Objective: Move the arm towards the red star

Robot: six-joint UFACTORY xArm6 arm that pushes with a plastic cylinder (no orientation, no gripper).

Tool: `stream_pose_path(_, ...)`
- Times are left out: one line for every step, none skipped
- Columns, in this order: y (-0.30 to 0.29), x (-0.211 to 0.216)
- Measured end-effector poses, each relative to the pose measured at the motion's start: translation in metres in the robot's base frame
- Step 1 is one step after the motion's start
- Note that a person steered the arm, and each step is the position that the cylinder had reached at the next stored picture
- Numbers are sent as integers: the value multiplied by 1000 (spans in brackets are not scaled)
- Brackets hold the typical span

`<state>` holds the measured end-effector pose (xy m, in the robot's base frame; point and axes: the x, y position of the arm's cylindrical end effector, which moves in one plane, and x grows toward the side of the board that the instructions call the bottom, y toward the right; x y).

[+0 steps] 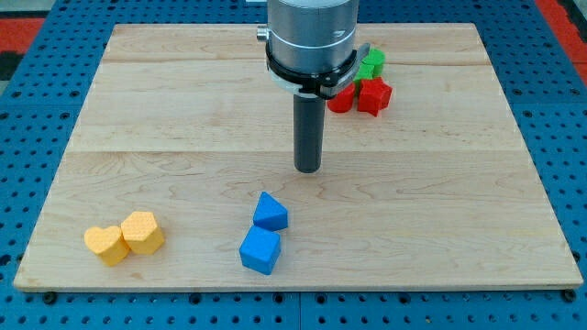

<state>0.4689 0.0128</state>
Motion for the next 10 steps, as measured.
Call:
stream_pose_path(0, 0)
stream_pose_path(0, 1)
stream_pose_path(0, 1)
stream_pose_path(0, 1)
stream_pose_path(0, 2)
stream_pose_path(0, 2)
stream_pose_path(20, 2)
stream_pose_path(60, 0)
stream_pose_path(114, -26)
stream_pose_path(165, -74)
